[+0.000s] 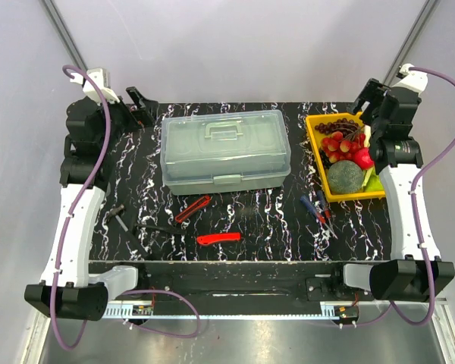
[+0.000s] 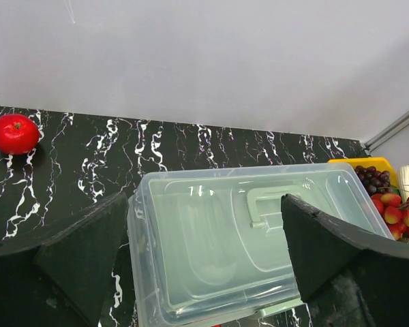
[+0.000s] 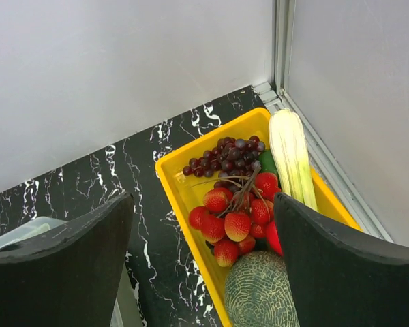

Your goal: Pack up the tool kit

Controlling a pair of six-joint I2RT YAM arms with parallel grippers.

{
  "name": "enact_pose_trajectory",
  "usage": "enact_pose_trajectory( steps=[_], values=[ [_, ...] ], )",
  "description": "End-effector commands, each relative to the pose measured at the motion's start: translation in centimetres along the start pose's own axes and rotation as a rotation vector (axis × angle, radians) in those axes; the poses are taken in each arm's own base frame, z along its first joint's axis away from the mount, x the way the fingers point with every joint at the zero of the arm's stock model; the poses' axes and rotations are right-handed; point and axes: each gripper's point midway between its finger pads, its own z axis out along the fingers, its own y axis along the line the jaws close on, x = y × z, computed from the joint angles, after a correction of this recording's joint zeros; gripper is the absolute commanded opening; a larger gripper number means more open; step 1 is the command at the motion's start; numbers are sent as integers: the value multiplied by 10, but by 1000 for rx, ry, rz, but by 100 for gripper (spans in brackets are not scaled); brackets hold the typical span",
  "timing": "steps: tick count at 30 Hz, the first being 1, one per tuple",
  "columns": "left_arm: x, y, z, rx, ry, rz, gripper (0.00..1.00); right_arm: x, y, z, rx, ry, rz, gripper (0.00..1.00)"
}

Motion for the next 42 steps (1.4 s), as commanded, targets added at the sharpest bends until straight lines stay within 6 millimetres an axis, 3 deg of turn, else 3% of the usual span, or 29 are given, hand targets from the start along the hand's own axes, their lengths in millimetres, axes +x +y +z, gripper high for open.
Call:
enact_pose_trajectory(
  steps=[1, 5, 7, 10, 12, 14, 17, 20, 23, 28, 31, 34, 38, 42],
  values=[
    [-23, -13, -3, 57, -90, 4, 99, -10, 4, -11, -31, -27, 20, 89],
    [-23, -9, 0, 41, -124, -29, 99, -8, 21, -12, -124, -20, 37, 99],
    [-19, -4, 2, 23, -120, -12, 99, -13, 15, -12, -59, -50, 217, 99],
    [-14, 12, 12, -52, -132, -65, 99, -10, 26, -20, -142, -62, 215, 99],
    [-3, 8, 18, -22, -60, -36, 99, -7, 30, -22, -173, -75, 231, 99],
    [8, -3, 26, 55, -11, -13, 99, -1, 45, -28, -274, -46, 200, 100],
    [22, -22, 41, 193, 47, -12, 99, 26, 94, -49, -581, 102, 170, 99],
    [33, -35, 61, 279, 160, -43, 99, 56, 117, -54, -699, 266, 278, 99],
    [41, -43, 80, 328, 258, -67, 99, 87, 135, -68, -733, 343, 263, 99],
    [50, -40, 104, 325, 287, -70, 99, 119, 149, -98, -815, 418, 224, 96],
    [61, -43, 109, 314, 307, -63, 99, 144, 159, -125, -891, 451, 138, 91],
    [72, -41, 108, 281, 322, -42, 99, 163, 155, -143, -909, 473, 104, 91],
    [86, -41, 107, 269, 349, -44, 99, 182, 140, -147, -864, 485, 88, 91],
    [90, -45, 106, 271, 353, -24, 99, 194, 129, -129, -767, 470, 72, 89]
  ],
)
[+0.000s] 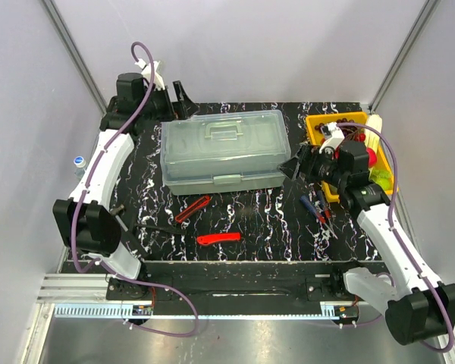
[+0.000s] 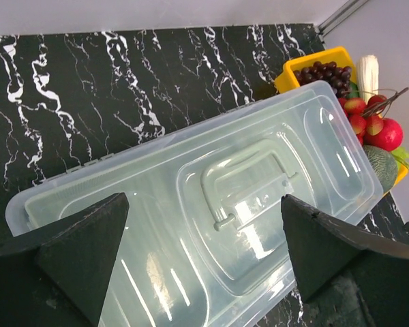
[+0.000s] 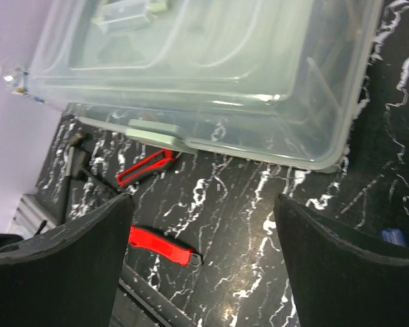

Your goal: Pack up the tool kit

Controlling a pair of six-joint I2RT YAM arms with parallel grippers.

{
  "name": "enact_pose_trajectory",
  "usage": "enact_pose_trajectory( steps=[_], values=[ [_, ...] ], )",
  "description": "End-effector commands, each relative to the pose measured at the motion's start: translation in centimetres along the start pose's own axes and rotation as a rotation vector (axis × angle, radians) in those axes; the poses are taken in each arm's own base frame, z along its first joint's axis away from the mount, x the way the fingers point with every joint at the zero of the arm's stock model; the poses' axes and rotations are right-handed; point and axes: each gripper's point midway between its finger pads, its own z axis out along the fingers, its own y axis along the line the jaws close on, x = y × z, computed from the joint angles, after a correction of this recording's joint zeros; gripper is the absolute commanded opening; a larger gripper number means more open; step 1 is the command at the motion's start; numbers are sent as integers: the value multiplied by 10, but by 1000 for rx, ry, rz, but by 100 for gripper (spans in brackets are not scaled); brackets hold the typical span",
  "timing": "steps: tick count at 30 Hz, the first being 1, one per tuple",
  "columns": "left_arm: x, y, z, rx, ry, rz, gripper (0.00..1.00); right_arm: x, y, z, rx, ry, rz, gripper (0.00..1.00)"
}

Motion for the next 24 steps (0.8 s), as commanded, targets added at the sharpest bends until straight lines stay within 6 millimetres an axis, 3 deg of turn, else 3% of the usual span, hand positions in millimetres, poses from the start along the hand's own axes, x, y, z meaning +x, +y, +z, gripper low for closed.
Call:
enact_pose_trajectory(
  steps=[1, 6, 11, 16, 19, 24],
  values=[
    [-10, -7, -7, -15, -42, 69, 99, -2, -26, 8, 112, -37, -30, 88],
    [-15, -1, -32, -144, -109, 138, 99, -23, -33, 16, 159, -93, -23, 85],
    [-10, 12, -53, -245, -145, 155, 99, -15, -32, 33, 117, -41, 10, 84],
    [17, 23, -46, -250, -87, 155, 99, -7, -40, 44, 124, -24, 26, 72],
    [31, 28, -43, -252, -56, 141, 99, -15, -43, 55, 129, -29, 44, 62],
    [54, 32, -38, -239, -12, 97, 99, -28, -50, 74, 143, -80, 88, 60]
  ],
)
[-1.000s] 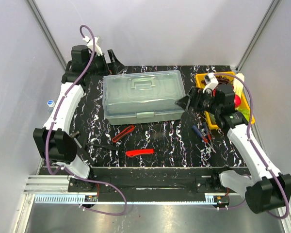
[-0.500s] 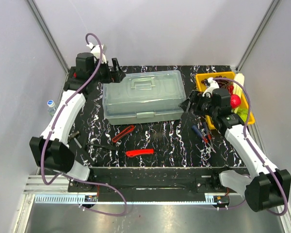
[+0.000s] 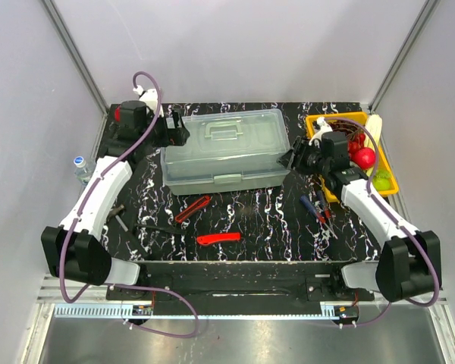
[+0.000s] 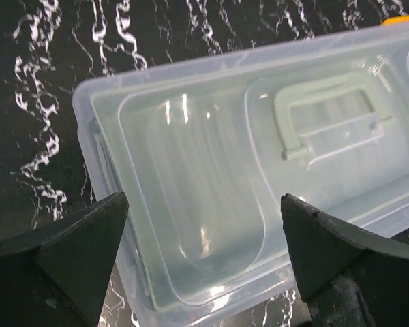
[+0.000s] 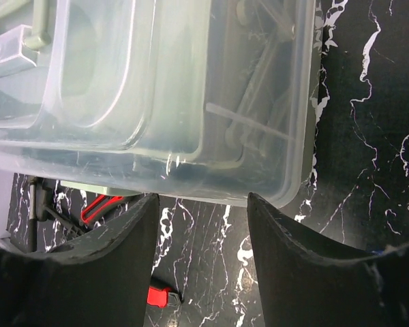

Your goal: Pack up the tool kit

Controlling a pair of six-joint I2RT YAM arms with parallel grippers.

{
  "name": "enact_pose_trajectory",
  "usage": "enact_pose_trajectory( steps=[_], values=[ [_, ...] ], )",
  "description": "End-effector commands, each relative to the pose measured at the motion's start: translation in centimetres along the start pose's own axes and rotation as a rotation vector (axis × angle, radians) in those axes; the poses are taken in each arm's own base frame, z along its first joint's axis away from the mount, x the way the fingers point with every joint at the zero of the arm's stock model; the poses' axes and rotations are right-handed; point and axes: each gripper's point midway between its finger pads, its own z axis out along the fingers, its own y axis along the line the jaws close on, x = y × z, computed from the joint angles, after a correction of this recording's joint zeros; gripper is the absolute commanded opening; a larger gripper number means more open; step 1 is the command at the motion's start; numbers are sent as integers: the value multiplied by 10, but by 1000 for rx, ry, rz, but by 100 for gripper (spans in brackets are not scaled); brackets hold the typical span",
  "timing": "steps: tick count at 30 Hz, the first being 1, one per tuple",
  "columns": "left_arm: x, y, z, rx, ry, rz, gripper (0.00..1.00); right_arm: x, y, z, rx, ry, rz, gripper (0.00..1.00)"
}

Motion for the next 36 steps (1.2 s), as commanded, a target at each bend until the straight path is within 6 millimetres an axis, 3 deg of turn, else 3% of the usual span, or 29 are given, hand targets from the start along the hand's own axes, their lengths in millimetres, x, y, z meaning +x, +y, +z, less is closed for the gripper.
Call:
enact_pose_trajectory(
  steps=[1, 10, 12, 15, 18, 21, 25, 27, 30, 32, 36],
  values=[
    [3, 0, 3, 10, -17, -17, 99, -49, 20, 12, -47, -157, -1, 60],
    [32, -7, 0, 58, 20, -70, 99, -91, 7, 64, 1, -242, 8, 61],
    [41, -13, -1, 98, 32, -89, 99, -106, 6, 78, 7, -273, 19, 64],
    [58, -29, -3, 190, 48, -134, 99, -117, 3, 104, 1, -279, 39, 74],
    [64, -42, -7, 243, 54, -147, 99, -125, 6, 121, -14, -271, 64, 78],
    [37, -23, -14, 119, -13, -102, 99, -133, 9, 116, -1, -281, 79, 80],
    [-32, 16, -35, -92, -159, -43, 99, -137, 7, 95, 50, -304, 87, 85],
    [-62, 31, -42, -156, -215, -17, 99, -129, 9, 86, 44, -275, 87, 91],
    [-103, 46, -42, -197, -288, 17, 99, -104, 31, 74, -80, -177, 57, 95],
    [-112, 51, -27, -166, -274, 26, 99, -85, 32, 68, -104, -133, 67, 98],
    [-105, 56, 26, -67, -191, 39, 99, -66, 33, 53, -124, -94, 55, 99]
  ],
)
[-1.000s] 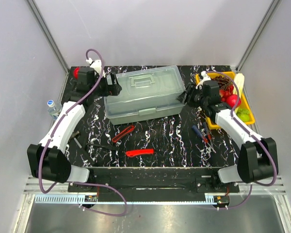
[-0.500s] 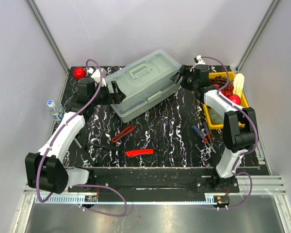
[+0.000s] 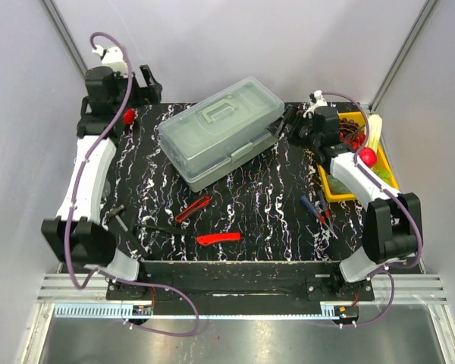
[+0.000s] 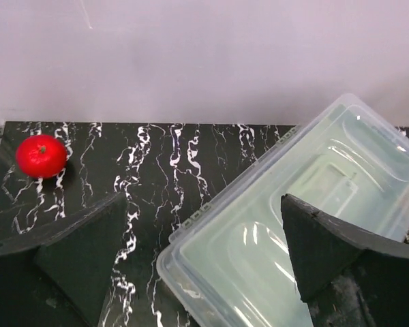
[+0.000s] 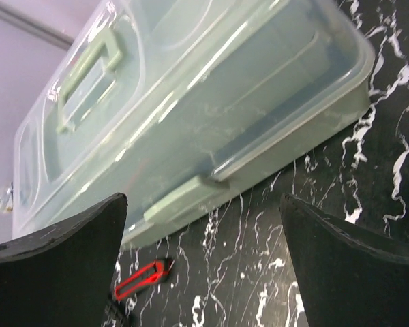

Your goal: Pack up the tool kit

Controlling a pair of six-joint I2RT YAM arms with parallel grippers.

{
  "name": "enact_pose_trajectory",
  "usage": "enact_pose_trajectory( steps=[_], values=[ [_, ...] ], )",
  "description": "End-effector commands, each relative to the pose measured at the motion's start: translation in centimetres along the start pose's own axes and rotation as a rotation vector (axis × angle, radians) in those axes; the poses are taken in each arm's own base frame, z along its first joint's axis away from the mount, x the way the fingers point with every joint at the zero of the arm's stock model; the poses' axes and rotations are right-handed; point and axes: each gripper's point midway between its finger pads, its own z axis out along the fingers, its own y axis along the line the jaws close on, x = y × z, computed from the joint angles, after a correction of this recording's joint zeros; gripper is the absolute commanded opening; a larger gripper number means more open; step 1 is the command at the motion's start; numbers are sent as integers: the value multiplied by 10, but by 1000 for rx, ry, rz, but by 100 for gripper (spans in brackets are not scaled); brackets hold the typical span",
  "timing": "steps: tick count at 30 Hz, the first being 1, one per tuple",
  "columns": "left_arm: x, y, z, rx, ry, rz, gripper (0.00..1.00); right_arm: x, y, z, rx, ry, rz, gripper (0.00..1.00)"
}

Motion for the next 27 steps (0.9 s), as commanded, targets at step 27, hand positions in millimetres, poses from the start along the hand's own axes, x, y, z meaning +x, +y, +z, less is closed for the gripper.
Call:
enact_pose_trajectory(
  steps=[27],
  values=[
    [154, -45, 10, 415, 291, -162, 96, 38, 8, 61, -86, 141, 266, 90]
  ],
)
